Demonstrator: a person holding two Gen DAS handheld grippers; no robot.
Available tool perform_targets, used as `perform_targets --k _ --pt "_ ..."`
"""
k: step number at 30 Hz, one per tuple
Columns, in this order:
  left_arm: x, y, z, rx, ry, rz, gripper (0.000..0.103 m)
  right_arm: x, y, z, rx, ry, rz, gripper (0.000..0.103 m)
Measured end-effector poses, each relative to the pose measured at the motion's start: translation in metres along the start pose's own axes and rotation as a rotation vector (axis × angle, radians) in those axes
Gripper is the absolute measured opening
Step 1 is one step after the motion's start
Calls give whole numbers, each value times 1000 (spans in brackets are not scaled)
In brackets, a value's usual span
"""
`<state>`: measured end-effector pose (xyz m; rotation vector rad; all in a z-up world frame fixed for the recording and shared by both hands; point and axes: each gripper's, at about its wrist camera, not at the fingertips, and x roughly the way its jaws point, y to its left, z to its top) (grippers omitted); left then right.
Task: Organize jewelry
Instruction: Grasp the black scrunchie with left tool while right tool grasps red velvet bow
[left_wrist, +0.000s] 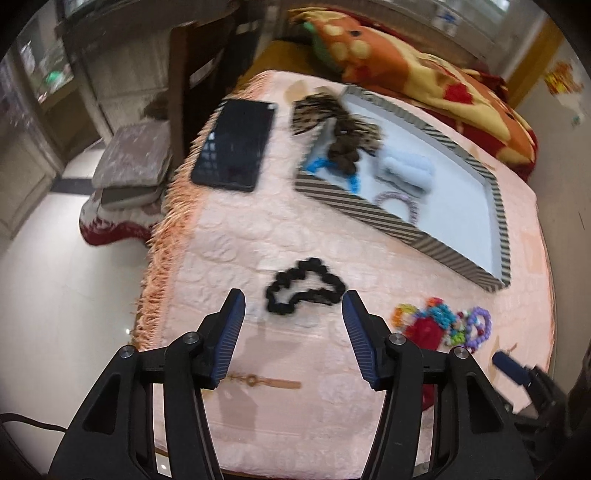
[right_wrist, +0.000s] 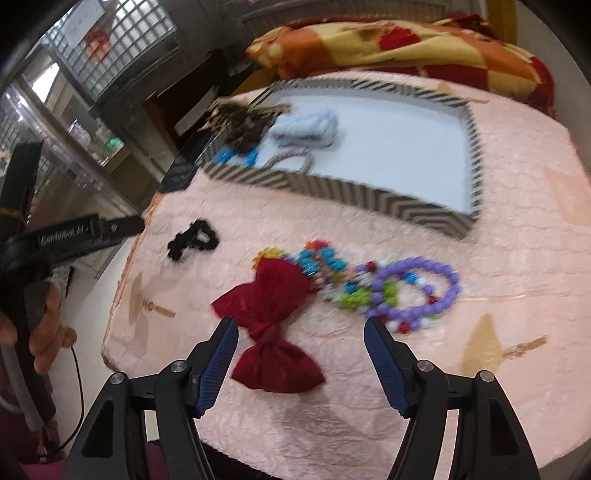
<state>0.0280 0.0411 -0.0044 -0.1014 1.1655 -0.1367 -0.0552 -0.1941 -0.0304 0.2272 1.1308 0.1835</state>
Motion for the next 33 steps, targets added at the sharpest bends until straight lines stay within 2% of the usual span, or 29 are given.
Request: perform_targets --k 9,13,17,29,30,32,33 --pt "23 25 6 -63 68 -20 63 40 19 -2 -71 79 8 70" --pt "33 19 7 -11 92 -44 69 50 22 -2 -100 89 -20 70" --pt "48 15 10 31 128 -33 70 58 21 -1 -95 99 -36 70" --pt "77 0 7 119 156 19 70 65 26 2 -103 69 -85 69" --pt "79 0 7 125 159 18 69 66 26 3 -99 63 -85 65" --pt "80 1 6 128 159 15 64 66 26 4 -100 48 -107 48" --pt "81 2 6 131 155 16 53 64 24 4 -102 42 -110 38"
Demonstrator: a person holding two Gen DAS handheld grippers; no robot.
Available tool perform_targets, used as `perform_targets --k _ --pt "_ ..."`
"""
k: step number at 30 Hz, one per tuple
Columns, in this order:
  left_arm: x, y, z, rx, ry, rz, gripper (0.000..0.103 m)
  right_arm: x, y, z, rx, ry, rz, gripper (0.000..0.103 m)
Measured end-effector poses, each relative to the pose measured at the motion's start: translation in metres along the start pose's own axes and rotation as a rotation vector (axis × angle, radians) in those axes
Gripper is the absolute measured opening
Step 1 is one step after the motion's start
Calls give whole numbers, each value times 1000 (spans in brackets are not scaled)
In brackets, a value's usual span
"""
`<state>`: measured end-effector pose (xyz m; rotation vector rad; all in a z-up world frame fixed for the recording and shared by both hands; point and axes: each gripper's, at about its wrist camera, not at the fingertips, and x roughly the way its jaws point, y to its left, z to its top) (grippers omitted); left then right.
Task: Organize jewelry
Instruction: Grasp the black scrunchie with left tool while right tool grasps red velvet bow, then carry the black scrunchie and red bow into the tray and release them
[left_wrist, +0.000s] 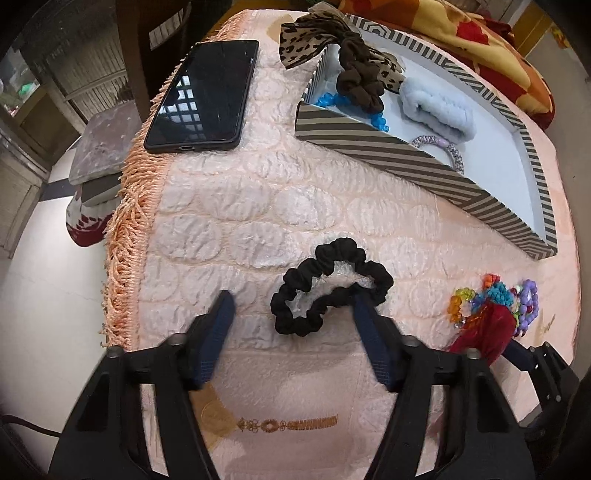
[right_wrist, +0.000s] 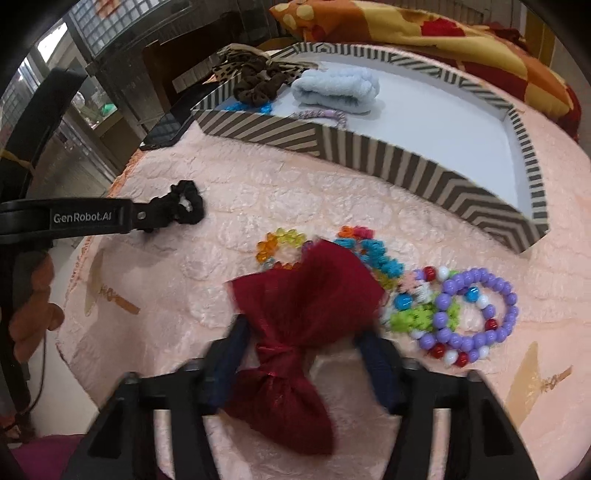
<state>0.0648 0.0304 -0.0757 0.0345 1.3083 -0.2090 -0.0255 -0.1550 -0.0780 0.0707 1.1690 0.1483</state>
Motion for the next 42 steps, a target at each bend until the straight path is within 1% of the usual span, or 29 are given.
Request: perform_targets --k 1,2,4,7,11,15,21,26,32,42 --pt "1 0 0 8 -2 5 39 -1 -2 0 5 -3 6 32" --pt "1 0 0 12 -1 7 34 -2 -5 -1 17 -4 23 29" --pt "1 1 -1 23 -11 3 17 -5 -10 -2 25 -3 38 24" --pt "-2 3 -3 31 -18 -11 11 -10 -15 -3 42 -5 92 21" --pt "-13 0 -6 40 -47 -14 8 -30 -18 -2 48 -45 146 21" --pt "-34 -3 -5 42 -85 -38 8 -48 -19 5 57 -86 181 21" --pt "-67 -12 3 55 -146 -84 8 -72 -18 20 58 -151 206 21" --pt "-89 -27 14 82 -191 -104 8 -87 -25 34 69 -197 196 21" --pt "-106 -47 34 118 -244 -103 8 -94 -44 53 98 -230 157 21" --pt "-106 -69 76 154 -282 -85 8 -79 -72 92 137 -226 105 21"
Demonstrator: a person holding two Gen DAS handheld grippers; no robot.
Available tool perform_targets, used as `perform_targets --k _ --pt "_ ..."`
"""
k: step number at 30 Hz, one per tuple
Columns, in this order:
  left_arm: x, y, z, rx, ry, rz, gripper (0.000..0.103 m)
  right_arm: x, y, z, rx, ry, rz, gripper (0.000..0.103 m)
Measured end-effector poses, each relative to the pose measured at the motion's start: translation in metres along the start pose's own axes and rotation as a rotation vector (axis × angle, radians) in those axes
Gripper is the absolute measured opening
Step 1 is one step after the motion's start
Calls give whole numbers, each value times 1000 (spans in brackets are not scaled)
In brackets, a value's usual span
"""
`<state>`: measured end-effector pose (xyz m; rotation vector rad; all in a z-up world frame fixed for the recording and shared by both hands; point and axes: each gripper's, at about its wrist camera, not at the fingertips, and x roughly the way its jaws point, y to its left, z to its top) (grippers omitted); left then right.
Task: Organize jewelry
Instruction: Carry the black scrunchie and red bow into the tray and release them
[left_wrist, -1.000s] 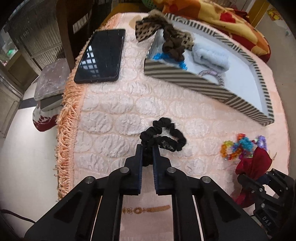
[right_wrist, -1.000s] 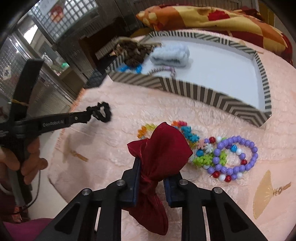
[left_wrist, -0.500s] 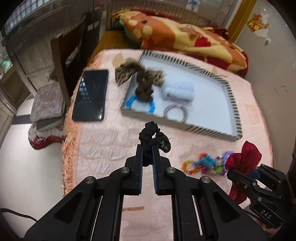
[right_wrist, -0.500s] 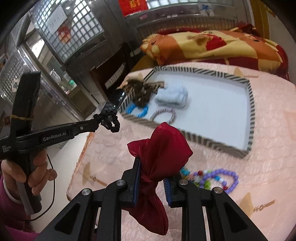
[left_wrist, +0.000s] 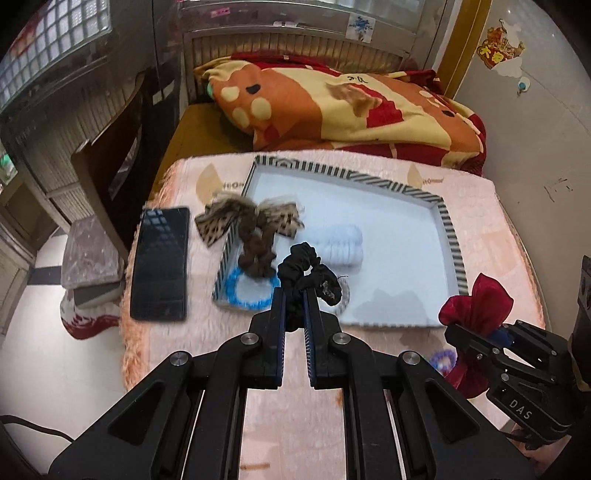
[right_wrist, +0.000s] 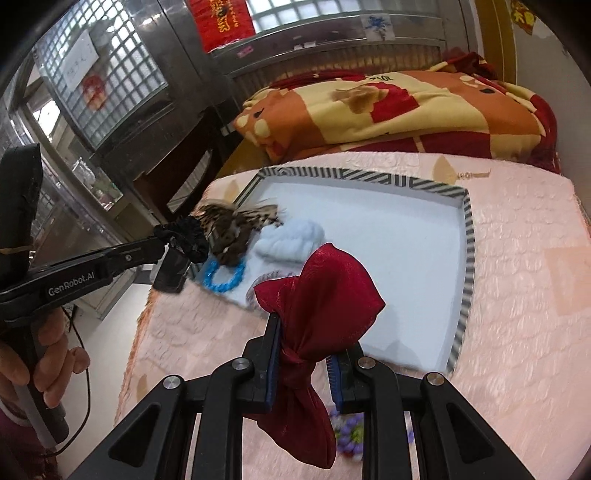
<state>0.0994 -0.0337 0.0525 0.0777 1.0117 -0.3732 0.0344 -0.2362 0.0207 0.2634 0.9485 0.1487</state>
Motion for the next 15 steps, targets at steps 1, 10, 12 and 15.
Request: perform_targets --k 1,10,12,15 --pt "2 0 4 0 -1 1 8 3 -1 5 -2 0 -5 21" --pt "34 0 42 31 12 20 8 40 -12 50 9 13 -40 21" --pt "45 1 51 35 20 22 8 50 -16 61 12 18 -56 21" --pt "61 3 64 33 41 16 8 63 -23 77 29 22 -76 21"
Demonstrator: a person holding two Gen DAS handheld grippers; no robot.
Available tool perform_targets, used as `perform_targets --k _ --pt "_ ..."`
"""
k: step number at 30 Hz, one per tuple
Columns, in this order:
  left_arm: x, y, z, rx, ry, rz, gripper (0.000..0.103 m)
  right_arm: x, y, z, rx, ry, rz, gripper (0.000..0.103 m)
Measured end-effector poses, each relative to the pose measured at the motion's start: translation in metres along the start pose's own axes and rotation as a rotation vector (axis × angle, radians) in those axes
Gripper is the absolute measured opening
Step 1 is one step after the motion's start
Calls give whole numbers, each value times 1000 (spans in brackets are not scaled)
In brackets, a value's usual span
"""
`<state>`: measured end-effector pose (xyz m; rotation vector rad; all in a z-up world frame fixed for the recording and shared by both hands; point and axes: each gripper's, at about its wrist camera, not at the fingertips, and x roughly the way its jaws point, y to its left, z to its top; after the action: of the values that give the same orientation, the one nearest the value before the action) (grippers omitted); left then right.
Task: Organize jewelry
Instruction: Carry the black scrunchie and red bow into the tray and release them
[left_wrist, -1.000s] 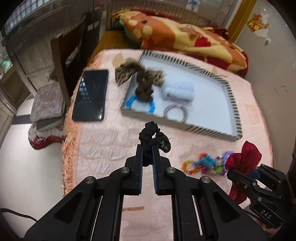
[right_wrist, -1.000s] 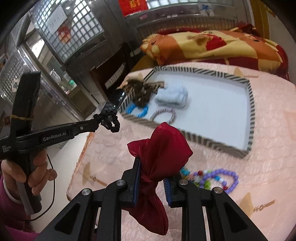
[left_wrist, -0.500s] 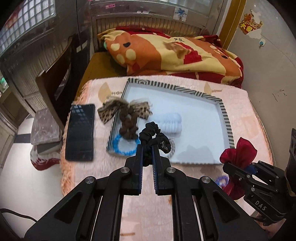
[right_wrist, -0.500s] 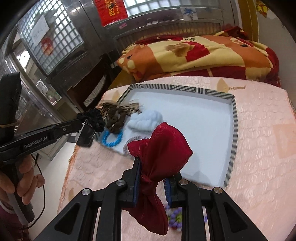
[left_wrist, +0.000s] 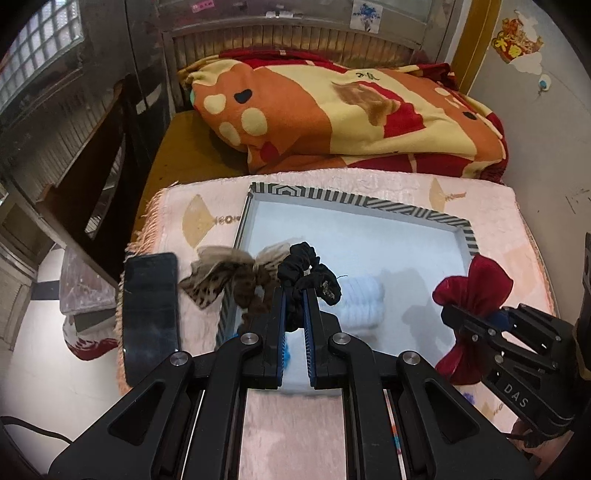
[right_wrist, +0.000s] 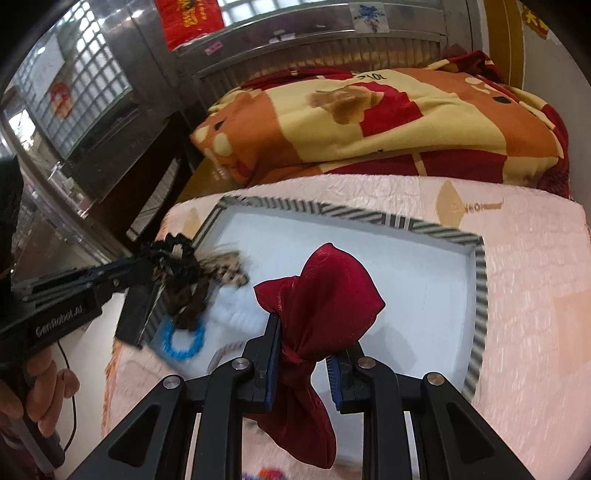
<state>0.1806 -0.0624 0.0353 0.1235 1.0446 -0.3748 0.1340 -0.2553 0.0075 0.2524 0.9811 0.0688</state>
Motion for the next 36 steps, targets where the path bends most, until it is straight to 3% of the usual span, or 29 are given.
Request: perform_targets --k 11,27,31,36 --pt "62 -3 45 -3 67 -34 8 52 -12 52 13 25 -51 21" --pt "128 16 51 -46 168 16 8 120 0 61 -5 118 24 21" --pt "129 17 51 -61 161 29 11 120 -6 59 21 124 26 46" --pt "121 14 50 -57 148 26 29 99 -12 58 40 80 27 46"
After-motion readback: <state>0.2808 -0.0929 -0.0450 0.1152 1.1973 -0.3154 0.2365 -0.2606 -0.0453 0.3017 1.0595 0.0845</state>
